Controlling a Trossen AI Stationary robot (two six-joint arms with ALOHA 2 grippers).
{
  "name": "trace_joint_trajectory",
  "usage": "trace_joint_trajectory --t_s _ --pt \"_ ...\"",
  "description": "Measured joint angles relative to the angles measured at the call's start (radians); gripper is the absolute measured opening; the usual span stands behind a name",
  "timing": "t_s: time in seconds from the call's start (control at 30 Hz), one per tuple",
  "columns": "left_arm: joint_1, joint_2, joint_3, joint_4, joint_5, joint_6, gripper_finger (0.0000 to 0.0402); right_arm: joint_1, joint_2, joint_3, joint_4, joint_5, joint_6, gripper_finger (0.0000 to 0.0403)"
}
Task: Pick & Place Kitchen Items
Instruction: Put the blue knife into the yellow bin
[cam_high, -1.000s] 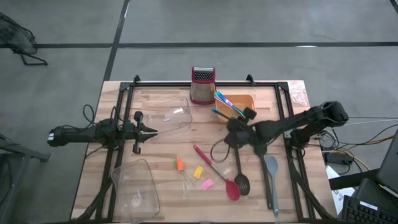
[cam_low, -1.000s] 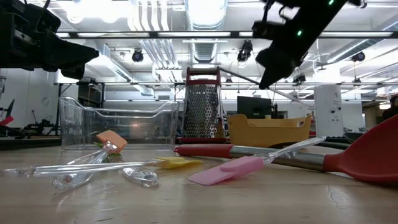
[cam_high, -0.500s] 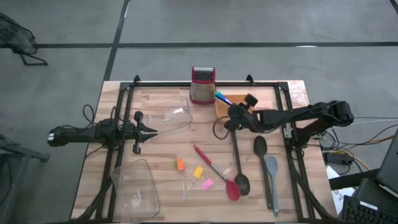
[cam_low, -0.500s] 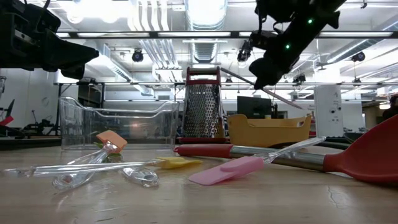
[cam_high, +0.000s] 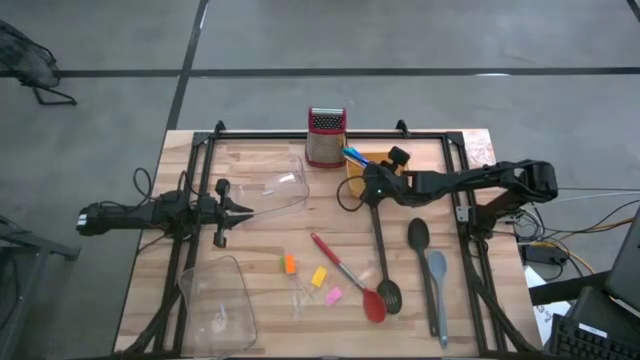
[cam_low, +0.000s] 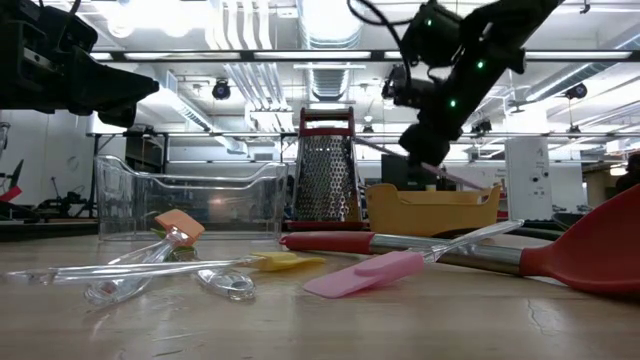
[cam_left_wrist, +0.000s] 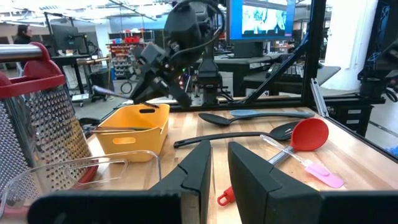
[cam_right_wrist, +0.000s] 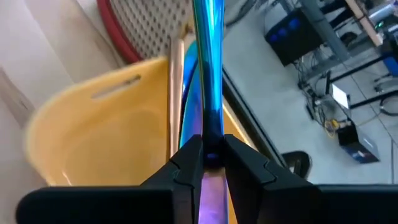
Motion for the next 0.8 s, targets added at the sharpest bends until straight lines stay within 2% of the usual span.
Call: trace_joint_trajectory --t_s 0.23,0.4,0.8 --pt "0.0 0.0 0.0 0.0 0.0 0.0 0.0062 -0.045 0.037 -0.049 0.032 -0.033 0.036 0.0045" --pt "0.0 0.0 0.0 0.0 0.0 0.0 0.0062 -0.077 0.061 -0.06 0.035 -0.052 0.074 0.0061" --pt "0.0 0.001 0.0 0.0 0.0 0.0 0.0062 -0.081 0.091 -0.061 0.035 -0.062 0.096 0.0056"
